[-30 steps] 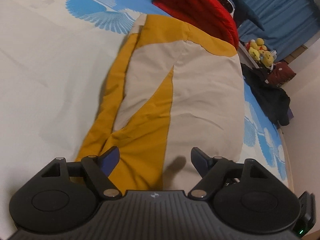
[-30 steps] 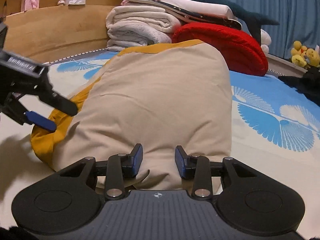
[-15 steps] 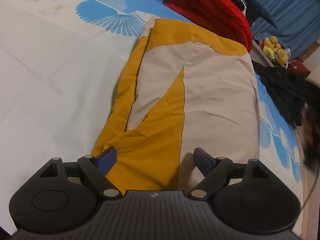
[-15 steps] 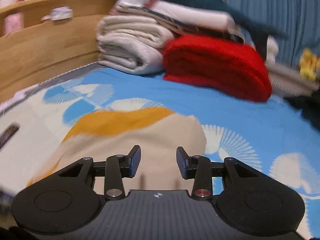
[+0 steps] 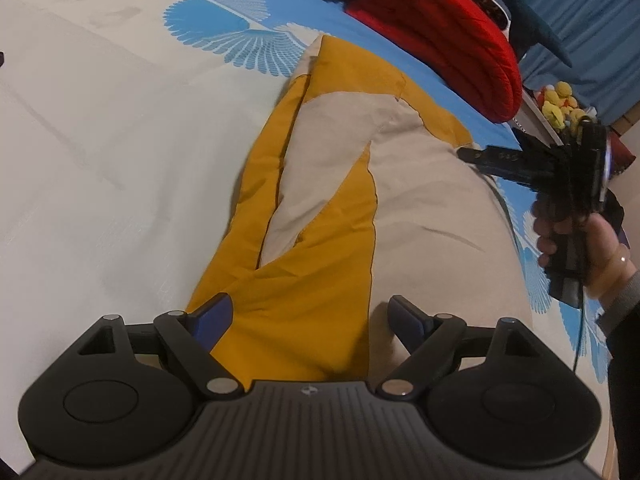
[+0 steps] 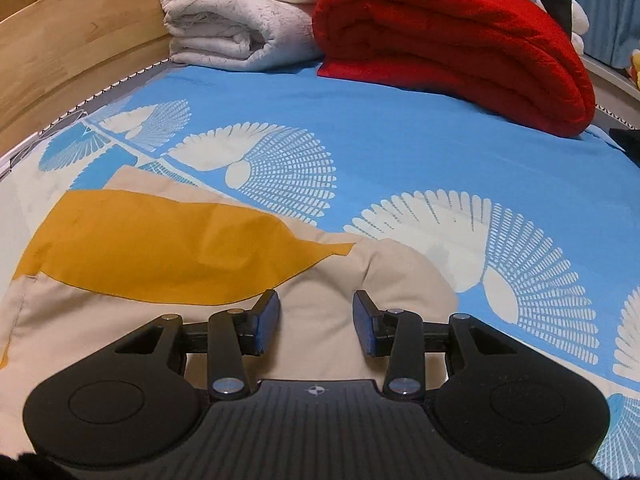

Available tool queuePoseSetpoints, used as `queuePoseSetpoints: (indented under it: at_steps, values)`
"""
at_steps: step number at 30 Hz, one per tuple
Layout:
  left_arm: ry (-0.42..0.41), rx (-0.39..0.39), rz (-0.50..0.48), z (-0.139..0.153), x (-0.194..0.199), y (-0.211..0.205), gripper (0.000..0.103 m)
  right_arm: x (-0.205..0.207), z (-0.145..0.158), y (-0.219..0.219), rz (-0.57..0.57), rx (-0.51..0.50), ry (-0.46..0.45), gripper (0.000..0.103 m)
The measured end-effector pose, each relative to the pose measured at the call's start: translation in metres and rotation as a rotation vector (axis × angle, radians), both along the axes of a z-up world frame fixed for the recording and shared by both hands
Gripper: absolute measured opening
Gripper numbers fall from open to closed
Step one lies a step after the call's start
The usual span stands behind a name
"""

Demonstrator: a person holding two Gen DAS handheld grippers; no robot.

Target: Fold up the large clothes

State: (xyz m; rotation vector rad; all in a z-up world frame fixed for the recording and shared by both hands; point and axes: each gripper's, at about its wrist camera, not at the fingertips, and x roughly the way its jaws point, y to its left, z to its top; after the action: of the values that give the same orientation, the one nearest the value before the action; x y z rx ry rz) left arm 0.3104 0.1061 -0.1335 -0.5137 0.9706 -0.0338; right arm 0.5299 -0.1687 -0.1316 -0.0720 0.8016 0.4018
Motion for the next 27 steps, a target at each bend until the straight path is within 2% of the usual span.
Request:
queuePoseSetpoints:
  at_steps: [3, 5, 7, 9, 10, 14, 18, 27]
  values:
    - [-0.013, -0.026, 0.028, 0.004, -0.005, 0.004, 0.089, -0.011, 0.022, -0.012, -0.054, 0.075, -0.020, 0.048]
    - [-0.031, -0.058, 0.067, 0.011, -0.012, 0.009, 0.089, -0.029, 0.039, -0.027, -0.110, 0.131, -0.030, 0.082]
    - [-0.051, -0.112, 0.096, 0.021, -0.023, 0.013, 0.089, -0.050, 0.050, -0.042, -0.132, 0.152, -0.036, 0.089]
    - [-0.049, -0.136, 0.108, 0.028, -0.031, 0.011, 0.089, -0.070, 0.057, -0.055, -0.133, 0.132, -0.027, 0.090]
    - [-0.039, -0.125, 0.113, 0.031, -0.035, 0.007, 0.089, -0.079, 0.059, -0.061, -0.138, 0.115, -0.019, 0.090]
    - [-0.037, -0.016, 0.075, 0.039, -0.047, -0.016, 0.089, -0.110, 0.064, -0.081, -0.155, 0.049, 0.004, 0.091]
    - [-0.014, 0.061, 0.074, 0.036, -0.058, -0.026, 0.090, -0.135, 0.063, -0.091, -0.153, 0.034, 0.030, 0.091]
    - [0.058, 0.090, 0.099, 0.021, -0.062, -0.023, 0.092, -0.144, 0.059, -0.088, -0.102, 0.023, 0.011, 0.091]
